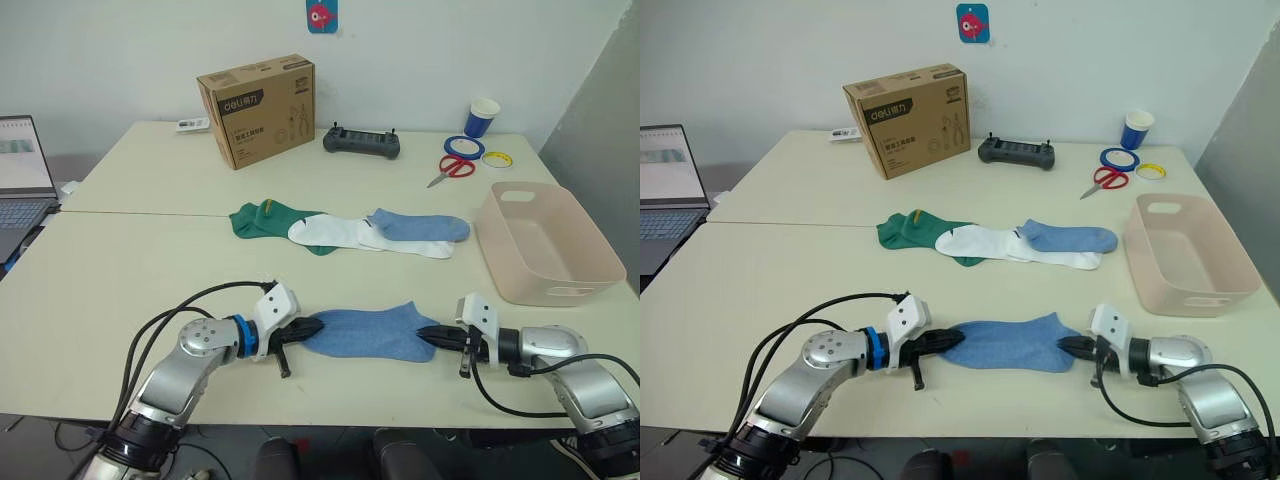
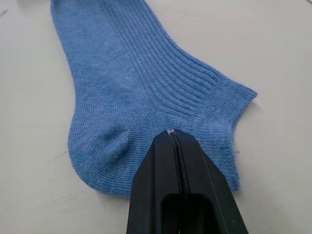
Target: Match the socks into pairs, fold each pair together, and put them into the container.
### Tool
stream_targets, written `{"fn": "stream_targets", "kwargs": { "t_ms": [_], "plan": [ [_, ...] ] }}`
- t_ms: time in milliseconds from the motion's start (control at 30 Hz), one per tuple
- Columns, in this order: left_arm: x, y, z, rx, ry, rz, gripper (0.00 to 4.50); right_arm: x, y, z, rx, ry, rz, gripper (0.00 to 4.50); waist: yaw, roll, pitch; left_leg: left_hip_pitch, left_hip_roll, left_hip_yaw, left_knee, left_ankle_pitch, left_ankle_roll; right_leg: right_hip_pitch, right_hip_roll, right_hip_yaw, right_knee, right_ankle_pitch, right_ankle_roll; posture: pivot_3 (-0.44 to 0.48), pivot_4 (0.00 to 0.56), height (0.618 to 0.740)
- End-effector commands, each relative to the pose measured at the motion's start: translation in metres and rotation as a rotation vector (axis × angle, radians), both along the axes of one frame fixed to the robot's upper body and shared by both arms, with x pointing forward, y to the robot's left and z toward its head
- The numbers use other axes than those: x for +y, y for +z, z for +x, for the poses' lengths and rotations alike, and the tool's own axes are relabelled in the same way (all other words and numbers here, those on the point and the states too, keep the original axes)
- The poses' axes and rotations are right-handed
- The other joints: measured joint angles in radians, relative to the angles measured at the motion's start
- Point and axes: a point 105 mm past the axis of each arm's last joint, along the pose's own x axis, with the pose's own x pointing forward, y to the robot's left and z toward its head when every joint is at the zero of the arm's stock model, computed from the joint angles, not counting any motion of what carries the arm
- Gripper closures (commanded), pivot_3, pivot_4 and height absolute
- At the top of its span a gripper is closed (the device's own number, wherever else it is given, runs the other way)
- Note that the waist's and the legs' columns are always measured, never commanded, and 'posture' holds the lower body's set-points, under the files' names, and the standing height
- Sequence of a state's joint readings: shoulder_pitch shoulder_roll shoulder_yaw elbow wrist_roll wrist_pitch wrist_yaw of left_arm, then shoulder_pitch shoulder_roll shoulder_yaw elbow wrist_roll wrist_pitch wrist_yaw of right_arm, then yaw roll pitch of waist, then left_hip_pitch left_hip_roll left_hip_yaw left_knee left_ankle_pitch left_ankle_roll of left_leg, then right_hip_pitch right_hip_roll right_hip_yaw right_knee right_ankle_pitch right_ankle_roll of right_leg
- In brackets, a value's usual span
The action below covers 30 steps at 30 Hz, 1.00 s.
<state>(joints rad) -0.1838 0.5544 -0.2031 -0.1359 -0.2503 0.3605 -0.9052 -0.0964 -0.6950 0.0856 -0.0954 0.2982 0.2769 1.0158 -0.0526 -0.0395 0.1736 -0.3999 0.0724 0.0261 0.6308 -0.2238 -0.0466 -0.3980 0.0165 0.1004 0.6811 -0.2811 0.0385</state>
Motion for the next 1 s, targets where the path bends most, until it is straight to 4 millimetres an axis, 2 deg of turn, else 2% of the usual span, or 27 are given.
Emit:
{"fn": "stream_targets", "kwargs": {
  "t_ms": [33, 133, 200, 333, 533, 600, 633, 767, 867, 1000],
  "plan": [
    [-0.003, 0.021, 0.0, -0.054, 0.002, -0.07, 4.47, 0.007, 0.036, 0.004, -0.049, -0.039, 0.127, 4.5, -0.001, 0.0, 0.0, 0.0, 0.0, 0.0, 0.0, 0.0, 0.0, 0.0, 0.0, 0.0, 0.0, 0.0, 0.0, 0.0, 0.15, 0.74],
    [0.008, 0.036, 0.001, -0.098, 0.05, -0.105, 4.47, 0.0, 0.052, 0.005, -0.104, -0.093, 0.154, 4.5, -0.002, 0.0, 0.0, 0.0, 0.0, -0.001, -0.001, 0.0, 0.0, -0.001, 0.0, 0.0, 0.0, 0.0, 0.0, 0.0, 0.15, 0.74],
    [0.02, 0.046, 0.005, -0.13, 0.113, -0.131, 4.08, -0.01, 0.055, 0.009, -0.164, -0.154, 0.12, 4.1, -0.001, 0.0, 0.0, 0.0, 0.0, -0.001, -0.001, 0.0, 0.0, -0.001, 0.0, -0.001, 0.0, 0.0, 0.0, 0.0, 0.15, 0.74],
    [0.061, 0.054, 0.02, -0.18, 0.339, -0.163, 2.91, -0.03, 0.057, 0.015, -0.223, -0.293, 0.111, 2.83, -0.001, 0.0, 0.0, 0.0, 0.0, 0.0, -0.001, 0.0, 0.0, -0.001, 0.0, 0.0, -0.001, 0.0, 0.0, 0.0, 0.15, 0.74],
    [0.126, 0.029, 0.015, -0.206, 0.651, -0.109, 0.97, -0.048, 0.044, 0.02, -0.284, -0.434, 0.065, 0.65, -0.006, 0.0, 0.0, 0.0, 0.0, 0.0, -0.001, 0.0, 0.0, -0.002, 0.0, 0.0, 0.0, 0.0, 0.0, 0.0, 0.15, 0.74],
    [0.135, 0.025, 0.011, -0.221, 0.697, -0.09, 0.31, -0.049, 0.041, 0.018, -0.277, -0.455, 0.065, 0.0, -0.004, 0.0, 0.0, 0.0, 0.0, 0.0, -0.001, 0.0, 0.0, -0.002, 0.0, 0.0, 0.0, 0.0, 0.0, 0.0, 0.15, 0.74],
    [0.136, 0.024, 0.009, -0.221, 0.713, -0.097, 0.04, -0.048, 0.04, 0.015, -0.274, -0.452, 0.063, 0.0, -0.003, 0.0, 0.0, -0.001, 0.0, 0.0, -0.001, 0.0, 0.0, -0.002, 0.0, 0.0, 0.0, 0.0, 0.0, 0.0, 0.15, 0.74],
    [0.134, 0.022, 0.004, -0.225, 0.73, -0.106, 0.04, -0.04, 0.038, 0.009, -0.239, -0.429, 0.068, 0.0, 0.005, 0.0, 0.0, -0.001, 0.0, 0.001, -0.001, 0.0, 0.0, -0.002, -0.002, 0.0, -0.001, -0.001, -0.001, 0.0, 0.15, 0.74],
    [0.133, 0.022, 0.005, -0.23, 0.735, -0.105, 0.04, -0.039, 0.042, 0.013, -0.263, -0.431, 0.056, 0.0, 0.002, 0.0, 0.0, -0.001, 0.0, 0.002, -0.001, 0.0, 0.0, -0.002, -0.002, 0.001, -0.001, -0.003, -0.006, 0.0, 0.15, 0.74],
    [0.125, 0.034, 0.012, -0.257, 0.686, -0.114, 0.04, -0.038, 0.052, 0.025, -0.305, -0.427, 0.041, 0.0, 0.0, 0.0, 0.0, -0.001, 0.0, 0.002, -0.001, 0.0, 0.0, -0.002, -0.001, 0.001, 0.0, -0.003, -0.005, 0.0, 0.15, 0.74]
  ]
}}
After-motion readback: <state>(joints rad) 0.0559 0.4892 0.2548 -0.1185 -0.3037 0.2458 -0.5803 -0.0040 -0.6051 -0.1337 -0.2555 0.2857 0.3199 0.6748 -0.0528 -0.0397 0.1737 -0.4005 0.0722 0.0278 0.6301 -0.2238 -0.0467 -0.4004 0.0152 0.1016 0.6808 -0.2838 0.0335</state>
